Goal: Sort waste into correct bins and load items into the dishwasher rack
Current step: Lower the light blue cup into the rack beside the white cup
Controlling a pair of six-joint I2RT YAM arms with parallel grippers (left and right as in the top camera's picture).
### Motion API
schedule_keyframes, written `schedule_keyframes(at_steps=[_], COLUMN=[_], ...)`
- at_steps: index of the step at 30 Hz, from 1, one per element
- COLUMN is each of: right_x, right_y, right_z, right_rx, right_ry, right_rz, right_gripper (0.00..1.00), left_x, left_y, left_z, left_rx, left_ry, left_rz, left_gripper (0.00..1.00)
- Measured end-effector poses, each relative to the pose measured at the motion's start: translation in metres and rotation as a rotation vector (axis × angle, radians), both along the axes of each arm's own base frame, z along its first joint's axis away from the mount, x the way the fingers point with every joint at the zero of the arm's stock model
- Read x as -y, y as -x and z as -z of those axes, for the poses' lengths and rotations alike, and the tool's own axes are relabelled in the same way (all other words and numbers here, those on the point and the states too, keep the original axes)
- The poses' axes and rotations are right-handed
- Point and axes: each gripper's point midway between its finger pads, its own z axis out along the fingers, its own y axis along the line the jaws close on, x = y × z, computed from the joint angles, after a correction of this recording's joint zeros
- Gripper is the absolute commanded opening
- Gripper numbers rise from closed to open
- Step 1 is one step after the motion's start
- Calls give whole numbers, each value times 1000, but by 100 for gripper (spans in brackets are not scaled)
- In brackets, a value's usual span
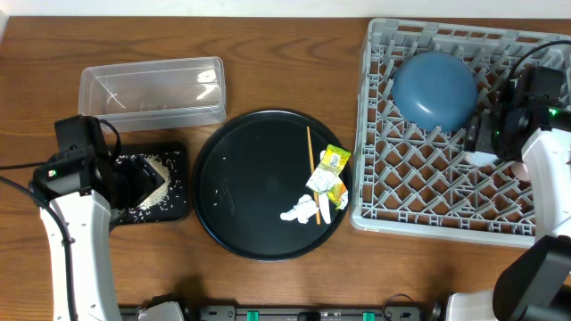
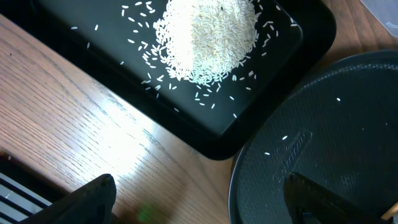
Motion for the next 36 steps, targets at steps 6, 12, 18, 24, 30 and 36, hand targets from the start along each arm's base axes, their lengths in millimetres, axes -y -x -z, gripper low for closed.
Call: schedule_keyframes(at_steps=[6,12,18,24,30,36], right_x=[0,0,1,8,23,16], right_y=[0,0,-3,-12,-15,-22], right_z=[0,0,-1,-5,-1,22], right_rx=[0,1,13,59,92,71], right_ry=[0,1,4,14,-16,-85], right_rz=[0,0,0,15,80,71], right_gripper=[88,88,91,91,91,85], left_x=[0,0,0,0,0,0], left_y=[0,1,1,1,1,1], left_z=[0,0,0,0,0,0], left_rx=[-1,-2,-3,-3,-3,-4], left_ry=[0,1,1,1,1,1], left_rz=[0,0,0,0,0,0], left_gripper=[87,87,87,88,87,87])
